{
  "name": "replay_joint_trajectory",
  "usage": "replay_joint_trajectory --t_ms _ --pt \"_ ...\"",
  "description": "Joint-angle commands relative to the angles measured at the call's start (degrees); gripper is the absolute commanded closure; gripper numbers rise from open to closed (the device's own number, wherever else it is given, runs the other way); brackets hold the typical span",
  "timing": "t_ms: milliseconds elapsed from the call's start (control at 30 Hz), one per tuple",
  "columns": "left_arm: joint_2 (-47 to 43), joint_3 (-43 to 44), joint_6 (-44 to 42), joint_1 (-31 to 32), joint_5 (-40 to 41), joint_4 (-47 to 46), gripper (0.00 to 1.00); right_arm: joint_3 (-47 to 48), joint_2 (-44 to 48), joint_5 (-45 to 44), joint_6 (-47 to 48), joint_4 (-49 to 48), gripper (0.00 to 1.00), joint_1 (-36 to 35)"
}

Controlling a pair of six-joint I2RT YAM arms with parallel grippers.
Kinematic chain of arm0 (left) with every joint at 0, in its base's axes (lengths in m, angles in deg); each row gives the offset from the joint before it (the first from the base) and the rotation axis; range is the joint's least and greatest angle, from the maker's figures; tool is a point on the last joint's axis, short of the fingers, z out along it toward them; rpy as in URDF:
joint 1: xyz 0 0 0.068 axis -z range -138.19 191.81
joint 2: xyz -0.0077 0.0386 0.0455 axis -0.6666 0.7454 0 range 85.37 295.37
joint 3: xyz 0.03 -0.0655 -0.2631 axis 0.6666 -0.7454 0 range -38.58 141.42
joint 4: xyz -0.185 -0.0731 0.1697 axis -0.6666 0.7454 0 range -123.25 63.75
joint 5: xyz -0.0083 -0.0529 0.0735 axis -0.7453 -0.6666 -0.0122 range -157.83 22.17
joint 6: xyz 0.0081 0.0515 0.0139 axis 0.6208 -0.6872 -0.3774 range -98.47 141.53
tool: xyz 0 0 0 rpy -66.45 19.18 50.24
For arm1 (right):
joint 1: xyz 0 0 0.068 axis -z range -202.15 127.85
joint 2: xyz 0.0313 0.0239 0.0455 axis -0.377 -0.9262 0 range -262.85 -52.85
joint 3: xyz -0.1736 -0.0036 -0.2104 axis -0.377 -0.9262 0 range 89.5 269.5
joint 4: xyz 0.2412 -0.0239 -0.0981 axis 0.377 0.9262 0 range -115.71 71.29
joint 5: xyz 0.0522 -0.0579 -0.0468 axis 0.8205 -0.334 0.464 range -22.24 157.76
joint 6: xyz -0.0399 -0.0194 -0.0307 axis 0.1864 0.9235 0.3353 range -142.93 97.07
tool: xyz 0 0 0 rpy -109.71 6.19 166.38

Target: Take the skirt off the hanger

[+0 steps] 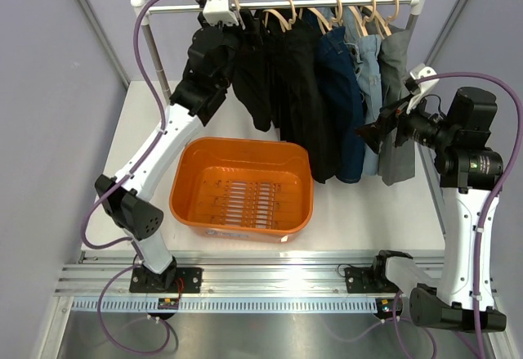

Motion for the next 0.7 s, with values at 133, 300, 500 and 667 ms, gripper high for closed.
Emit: replay_joint_trajectory --t_ms 133,300,500,667 --pt "4.9 3.7 -8.4 -0.2 9.5 -9.8 0.36 0.3 -0.5 2.1 -1.4 -3.4 0.01 0.0" --pt "8.2 5.2 -10.6 -0.3 11.1 -11.6 0.39 0.5 -0.7 1.9 -1.5 -3.7 0.00 0.0" --pt "8.7 4.8 -13.4 -0.5 11.1 -13.3 0.55 0.5 -0.7 1.4 -1.5 -3.7 0.01 0.0" --pt "8.1 4.8 -13.8 -1.3 9.6 -13.4 0.78 0.7 -0.7 1.1 -1.5 -3.7 0.01 0.0"
